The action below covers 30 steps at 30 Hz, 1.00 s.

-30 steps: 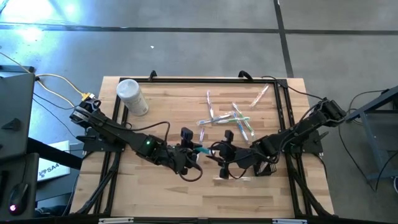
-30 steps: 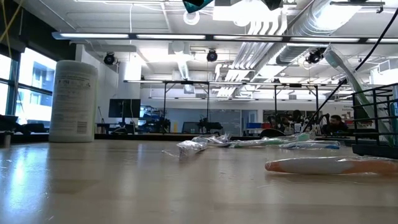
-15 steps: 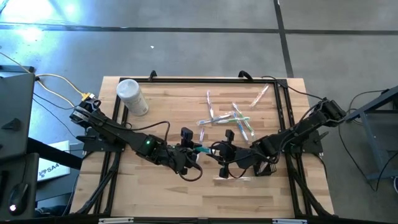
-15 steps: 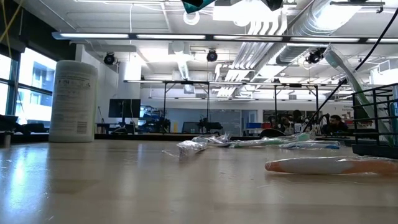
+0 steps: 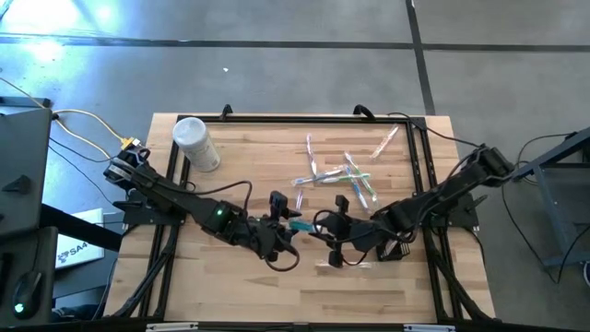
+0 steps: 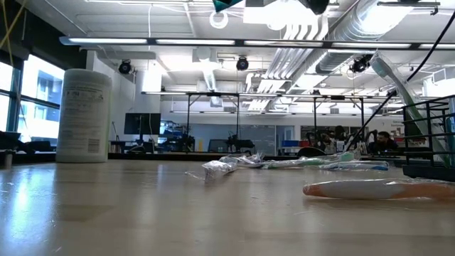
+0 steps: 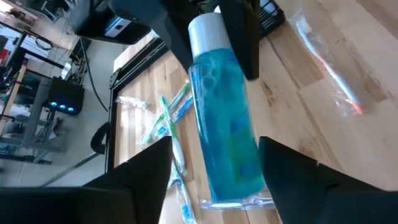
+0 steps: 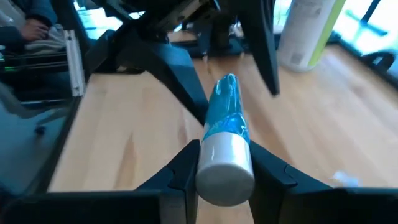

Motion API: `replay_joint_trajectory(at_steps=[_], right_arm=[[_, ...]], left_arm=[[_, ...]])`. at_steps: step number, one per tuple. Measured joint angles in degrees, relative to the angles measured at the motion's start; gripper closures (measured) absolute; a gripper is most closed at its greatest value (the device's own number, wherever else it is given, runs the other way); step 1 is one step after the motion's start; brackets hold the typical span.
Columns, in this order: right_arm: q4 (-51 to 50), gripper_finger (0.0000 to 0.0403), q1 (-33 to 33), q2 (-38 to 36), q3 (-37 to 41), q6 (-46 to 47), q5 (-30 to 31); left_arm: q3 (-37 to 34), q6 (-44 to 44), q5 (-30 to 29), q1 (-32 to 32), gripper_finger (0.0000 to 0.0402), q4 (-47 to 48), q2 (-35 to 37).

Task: Pick & Place toothbrushing station
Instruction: Put the blue mouthwash bottle into the black mesh organizer

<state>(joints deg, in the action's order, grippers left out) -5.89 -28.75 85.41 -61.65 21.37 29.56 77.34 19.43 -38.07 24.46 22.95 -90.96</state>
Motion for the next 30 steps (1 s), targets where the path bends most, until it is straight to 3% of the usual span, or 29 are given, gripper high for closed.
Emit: replay_joint_trajectory(at_steps=[4, 9, 18, 24, 30], right_arm=[[-7.1, 0.0314, -1.5, -1.0, 0.0, 9.7, -4.1], [-13.8, 0.0316, -5.0, -1.3, 0.1, 22.0, -18.6], [-14.0, 0.0316, -12.0, -1.4, 0.1, 47.0, -28.5], [-15.3, 0.0316, -16.1, -1.4, 0.1, 69.2, -34.9], [-23.9, 0.0316, -20.7, -1.4, 0.0, 93.3, -44.4]], left_arm=[[0.0, 0.1, 0.2, 0.1, 0.0147, 0.3, 0.0], [0.0, 0.4, -3.9, -0.3, 0.0144, 2.1, 0.0], [0.0, -0.2, -5.6, -0.2, 0.0144, 3.7, 0.0], [0.0, -0.2, -6.3, -0.1, 0.0144, 5.3, 0.0], [-0.1, -0.2, -8.2, -0.1, 0.0144, 8.0, 0.0]])
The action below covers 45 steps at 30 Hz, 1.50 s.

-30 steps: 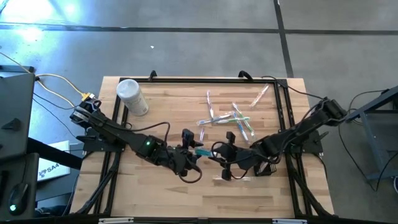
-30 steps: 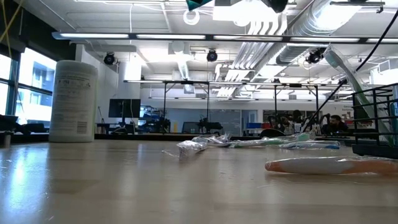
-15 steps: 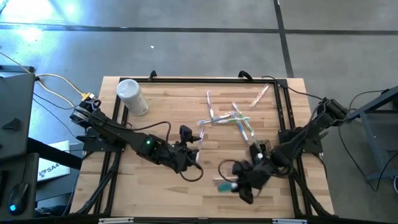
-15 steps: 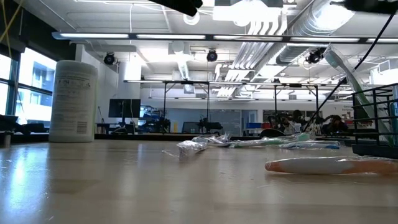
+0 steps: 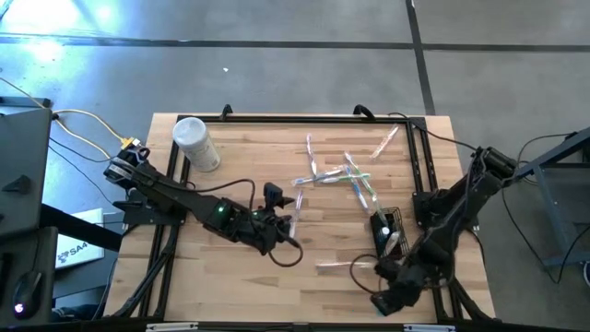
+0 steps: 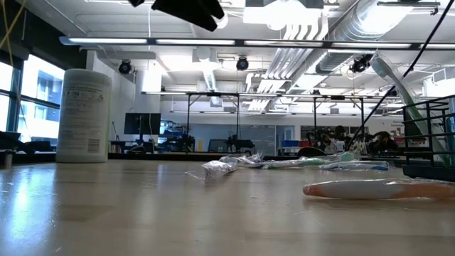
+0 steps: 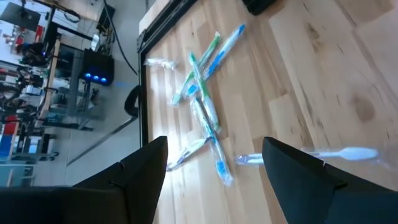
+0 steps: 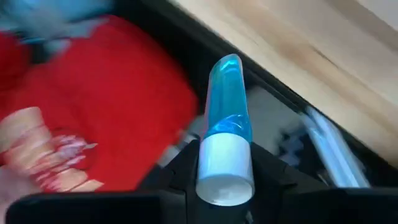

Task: Pick & Place toothbrushing station
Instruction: Put the blue mouthwash bottle into the black mesh organizer

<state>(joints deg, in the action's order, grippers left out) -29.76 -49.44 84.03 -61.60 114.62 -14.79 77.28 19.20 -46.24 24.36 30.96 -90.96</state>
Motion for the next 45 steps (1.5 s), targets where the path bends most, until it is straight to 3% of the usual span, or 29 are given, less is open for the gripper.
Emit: replay_joint_trajectory(at_steps=[5, 10, 21, 31, 37, 43, 45], right_arm=[[-8.6, 0.0316, -1.9, 0.0, 0.0, 11.3, -8.0], [-11.2, 0.0316, -3.2, -1.0, 0.0, 19.0, -18.5], [-23.3, 0.0316, -3.1, -8.3, -0.1, 22.7, -23.3], [-35.8, 0.0316, 0.3, -16.5, -0.1, 18.2, -15.3], [-44.5, 0.0316, 4.0, -18.2, -0.1, 10.7, -14.8], [-50.0, 0.0316, 8.9, -18.4, -0.1, 0.3, -4.6], [-52.2, 0.0316, 10.7, -17.6, -0.1, -2.9, -3.9]], left_arm=[[0.0, 0.0, 0.0, 0.0, 0.0144, 1.9, 0.0], [0.0, 0.5, 0.0, 0.0, 0.0144, 3.1, 0.0], [0.0, 1.6, 0.2, -1.3, 0.0144, 3.1, 0.0], [0.0, 0.4, 2.6, -5.0, 0.0144, 3.5, 0.0], [0.0, 0.0, 3.7, -6.4, 0.0144, 3.9, 0.0], [0.0, -0.2, 3.7, -6.4, 0.0144, 4.3, 0.0], [0.0, -0.2, 3.7, -6.4, 0.0144, 4.5, 0.0]])
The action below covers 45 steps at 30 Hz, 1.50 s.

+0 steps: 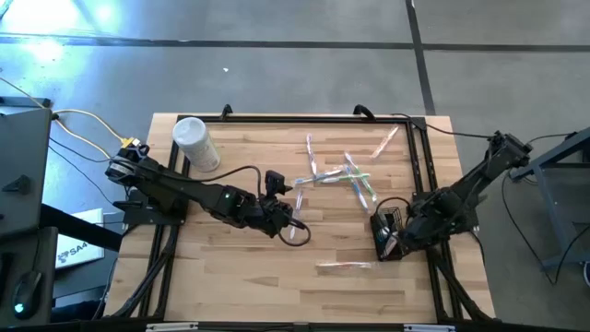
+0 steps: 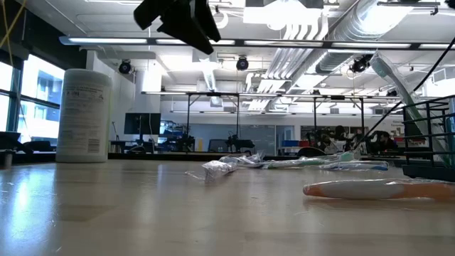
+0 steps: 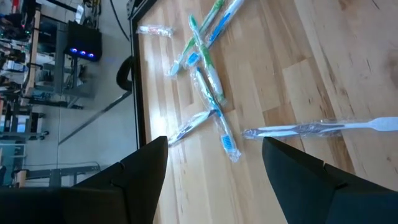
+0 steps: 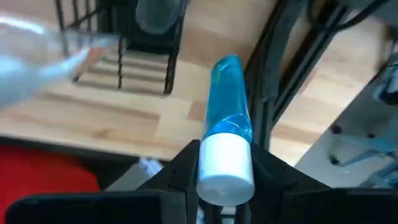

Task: Pick & Place toothbrushing station
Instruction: Put the blue mouthwash bottle into the black mesh organizer

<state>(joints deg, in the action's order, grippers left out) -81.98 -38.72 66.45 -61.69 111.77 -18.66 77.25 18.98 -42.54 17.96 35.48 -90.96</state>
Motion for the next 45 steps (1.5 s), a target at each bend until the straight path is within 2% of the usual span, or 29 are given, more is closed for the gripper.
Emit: replay_joint_trajectory(at_steps=[8, 16, 20, 30, 45], right_arm=[[-4.8, 0.0316, 3.8, 1.2, -0.5, -6.6, 0.2], [-8.1, 0.0316, 7.1, 2.4, -8.9, -10.0, 7.2], [-8.1, 0.0316, 9.9, 3.9, -10.4, -13.6, 9.8], [-8.0, 0.0316, 18.2, 10.5, -10.4, -27.4, 7.1], [-4.0, 0.0316, 18.3, 10.8, -10.4, -25.4, 4.4]], left_arm=[[0.0, -0.6, 0.0, 0.0, 0.0144, 0.7, 0.0], [0.0, -1.1, 0.0, 0.0, 0.0144, 0.9, 0.0], [0.0, -1.5, 0.0, 0.0, 0.0144, 2.0, 0.0], [0.0, -4.1, 0.0, 0.0, 0.0144, 5.8, 0.0], [0.0, -6.6, -0.1, 0.0, 0.0144, 8.4, 0.0]])
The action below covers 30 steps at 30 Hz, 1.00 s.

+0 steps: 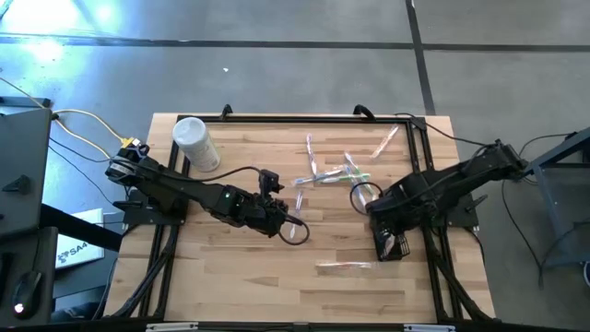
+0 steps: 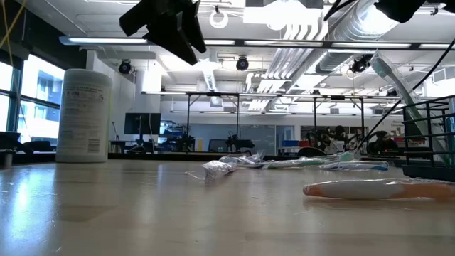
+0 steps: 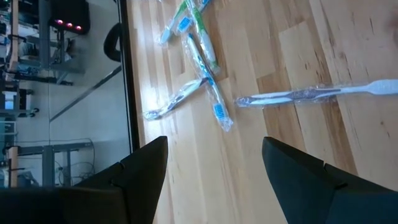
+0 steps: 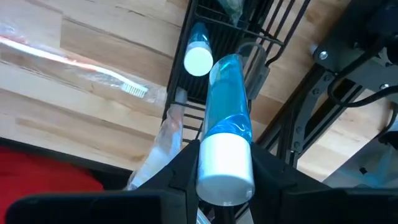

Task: Pick & Place toothbrushing station
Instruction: Put the blue mouthwash bottle into the black mesh organizer

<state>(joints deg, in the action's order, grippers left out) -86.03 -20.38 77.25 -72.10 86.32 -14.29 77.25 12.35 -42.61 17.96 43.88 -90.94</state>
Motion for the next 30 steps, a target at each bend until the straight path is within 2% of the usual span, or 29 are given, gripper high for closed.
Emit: replay_joint_trajectory(at_steps=[11, 17, 30], right_arm=[[5.5, 0.0316, -2.6, 0.0, 0.0, 3.9, -0.7], [5.3, 0.0316, -2.6, 0.0, 0.0, 6.6, 0.6], [6.0, 0.0316, -4.4, 0.1, 0.0, 12.7, -0.8]], left_arm=[[0.0, -0.7, 0.0, 0.0, 0.0144, 0.5, 0.0], [0.0, -1.8, 0.0, 0.0, 0.0144, 1.5, 0.0], [0.0, -3.8, 0.0, 0.0, 0.0144, 3.8, 0.0]])
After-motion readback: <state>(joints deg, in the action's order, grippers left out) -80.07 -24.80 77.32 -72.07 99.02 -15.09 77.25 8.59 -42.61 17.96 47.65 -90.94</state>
